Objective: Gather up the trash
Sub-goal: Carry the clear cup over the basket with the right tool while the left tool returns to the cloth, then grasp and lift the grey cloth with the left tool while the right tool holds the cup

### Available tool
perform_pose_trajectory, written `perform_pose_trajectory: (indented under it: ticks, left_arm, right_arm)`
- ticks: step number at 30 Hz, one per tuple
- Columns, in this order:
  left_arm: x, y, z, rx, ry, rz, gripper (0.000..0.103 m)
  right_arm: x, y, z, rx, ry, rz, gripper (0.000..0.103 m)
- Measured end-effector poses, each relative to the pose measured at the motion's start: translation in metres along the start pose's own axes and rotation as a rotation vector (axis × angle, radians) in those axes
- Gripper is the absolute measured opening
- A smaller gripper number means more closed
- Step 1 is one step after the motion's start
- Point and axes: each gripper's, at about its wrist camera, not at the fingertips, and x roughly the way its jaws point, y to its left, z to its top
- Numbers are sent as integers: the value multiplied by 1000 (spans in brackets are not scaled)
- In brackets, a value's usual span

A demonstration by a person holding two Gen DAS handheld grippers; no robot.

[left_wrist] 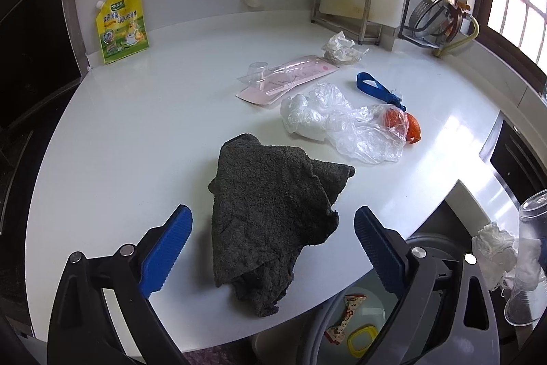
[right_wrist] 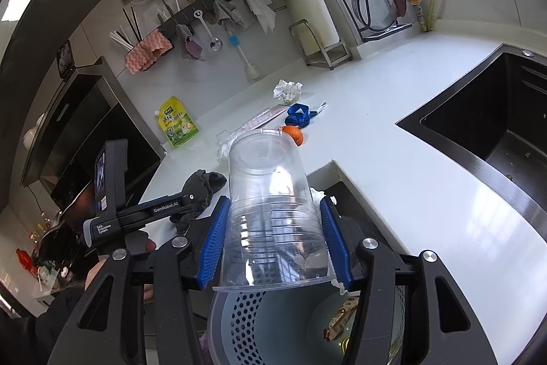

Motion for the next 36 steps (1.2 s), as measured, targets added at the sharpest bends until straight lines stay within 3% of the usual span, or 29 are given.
perform_pose_trajectory:
  ticks: [7,10,12,16,21,23,29,36]
  left_arm:
    - [20,-3,5,1,30,29,95]
    - [22,-5,6,11,25,41,90]
    - [24,-6,6,19,33,41,75]
    - [24,-7,6,24,31,39,68]
    - [16,-9,6,29,27,6,36]
    - [10,-10,4,30,23,-9,30]
    - [-29,-18,-8,65,-33,-43,28]
    - [-77,-41,-41,133,-63,-132,27]
  right_arm:
    - [7,-2,1,4,14,-4,52]
    - [9,-4,0,7,19,-5,52]
    - [10,-4,0,9,22,-8,52]
    - [10,-4,0,10,24,-9,52]
    - [9,1,-1,6,27,-12,52]
    - [8,4,-2,0,27,-12,52]
    - [0,16,-5,-26,26,-15,52]
    - [-14,25,-19,-34,32,-23,52]
